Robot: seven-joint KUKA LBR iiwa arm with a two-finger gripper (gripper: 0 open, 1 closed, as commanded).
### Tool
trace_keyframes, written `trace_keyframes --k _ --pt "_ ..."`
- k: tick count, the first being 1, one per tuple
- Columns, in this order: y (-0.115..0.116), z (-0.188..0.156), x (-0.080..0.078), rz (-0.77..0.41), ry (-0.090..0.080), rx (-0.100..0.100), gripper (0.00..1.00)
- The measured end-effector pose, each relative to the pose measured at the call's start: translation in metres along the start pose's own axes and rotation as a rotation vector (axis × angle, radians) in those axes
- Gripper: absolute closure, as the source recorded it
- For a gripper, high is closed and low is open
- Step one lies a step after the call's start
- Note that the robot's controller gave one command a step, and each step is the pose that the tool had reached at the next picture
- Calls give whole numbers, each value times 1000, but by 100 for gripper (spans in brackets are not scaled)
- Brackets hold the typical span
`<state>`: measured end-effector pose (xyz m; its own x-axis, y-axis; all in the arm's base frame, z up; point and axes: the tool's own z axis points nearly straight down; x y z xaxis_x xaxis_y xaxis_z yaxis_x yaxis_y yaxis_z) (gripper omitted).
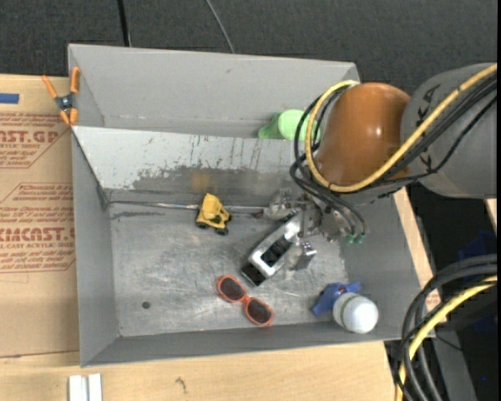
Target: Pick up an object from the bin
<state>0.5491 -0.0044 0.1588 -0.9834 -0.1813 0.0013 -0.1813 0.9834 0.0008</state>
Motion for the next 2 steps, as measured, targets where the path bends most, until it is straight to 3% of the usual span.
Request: trace_keyframes --k 1,2 --pt "-21 46 13 54 -15 2 0" --pt "-21 71 7 33 -25 7 0"
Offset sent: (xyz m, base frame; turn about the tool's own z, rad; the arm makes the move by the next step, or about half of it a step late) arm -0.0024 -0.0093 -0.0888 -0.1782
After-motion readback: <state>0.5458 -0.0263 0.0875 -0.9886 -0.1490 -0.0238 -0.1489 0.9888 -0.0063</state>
